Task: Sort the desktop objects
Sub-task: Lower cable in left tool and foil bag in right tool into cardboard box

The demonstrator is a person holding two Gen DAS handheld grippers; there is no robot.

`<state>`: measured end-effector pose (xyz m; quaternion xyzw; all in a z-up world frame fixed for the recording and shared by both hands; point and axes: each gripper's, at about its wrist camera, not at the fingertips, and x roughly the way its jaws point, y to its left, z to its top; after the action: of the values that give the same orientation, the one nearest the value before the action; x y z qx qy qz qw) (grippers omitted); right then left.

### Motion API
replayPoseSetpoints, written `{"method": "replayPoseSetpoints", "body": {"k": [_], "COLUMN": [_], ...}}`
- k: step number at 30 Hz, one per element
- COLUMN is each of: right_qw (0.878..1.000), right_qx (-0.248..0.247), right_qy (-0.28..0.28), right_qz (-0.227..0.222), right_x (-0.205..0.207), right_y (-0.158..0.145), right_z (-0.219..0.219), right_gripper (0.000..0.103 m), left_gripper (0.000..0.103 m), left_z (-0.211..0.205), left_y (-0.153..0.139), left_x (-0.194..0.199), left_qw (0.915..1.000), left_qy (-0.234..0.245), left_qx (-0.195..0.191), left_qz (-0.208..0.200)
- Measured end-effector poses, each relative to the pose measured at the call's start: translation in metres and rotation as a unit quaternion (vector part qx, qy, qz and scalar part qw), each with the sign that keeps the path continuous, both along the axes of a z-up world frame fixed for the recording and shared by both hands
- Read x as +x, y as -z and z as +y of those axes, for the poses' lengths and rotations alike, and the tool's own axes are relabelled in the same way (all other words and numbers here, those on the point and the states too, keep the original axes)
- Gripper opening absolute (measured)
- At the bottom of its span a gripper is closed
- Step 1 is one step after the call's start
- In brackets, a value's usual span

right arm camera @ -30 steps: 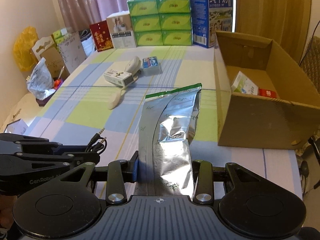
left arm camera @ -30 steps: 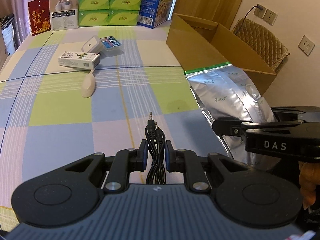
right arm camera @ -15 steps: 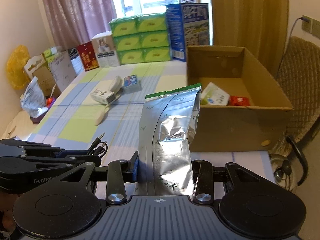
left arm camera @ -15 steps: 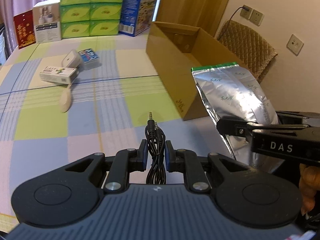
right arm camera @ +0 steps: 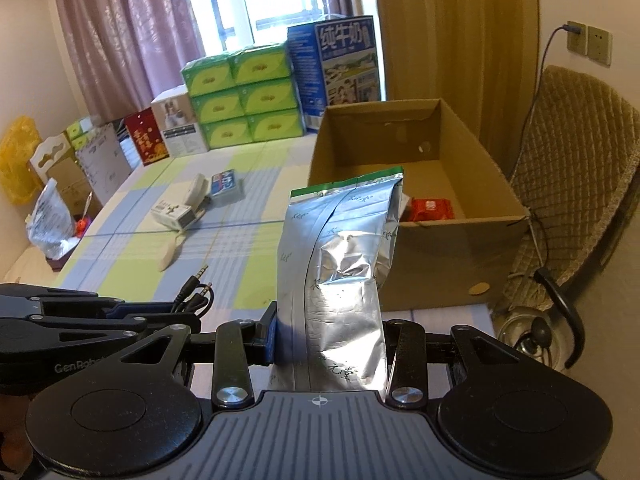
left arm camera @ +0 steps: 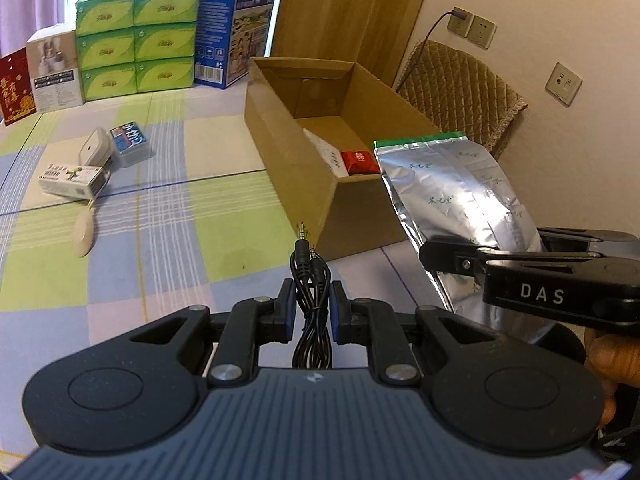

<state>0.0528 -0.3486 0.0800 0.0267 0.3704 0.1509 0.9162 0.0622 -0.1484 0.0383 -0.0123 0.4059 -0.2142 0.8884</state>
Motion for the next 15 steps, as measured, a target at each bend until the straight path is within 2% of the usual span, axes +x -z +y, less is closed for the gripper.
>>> {"method": "replayPoseSetpoints", "body": {"k": [15], "right_qw": [1.000], "right_qx": [0.002], "right_qy": [0.018], "right_qz": [-0.008], "right_x": [0.016], "right_y": [-0.009], "right_z": [-0.029], "right_gripper": [0.037], "left_gripper": [0.013], "left_z": [-0.031], "left_y": [-0.014], "left_x": [0.020], "left_qw": [0.9998], "left_qy": [0.016], "left_qx": [-0.005], "left_qz": [-0.008]}}
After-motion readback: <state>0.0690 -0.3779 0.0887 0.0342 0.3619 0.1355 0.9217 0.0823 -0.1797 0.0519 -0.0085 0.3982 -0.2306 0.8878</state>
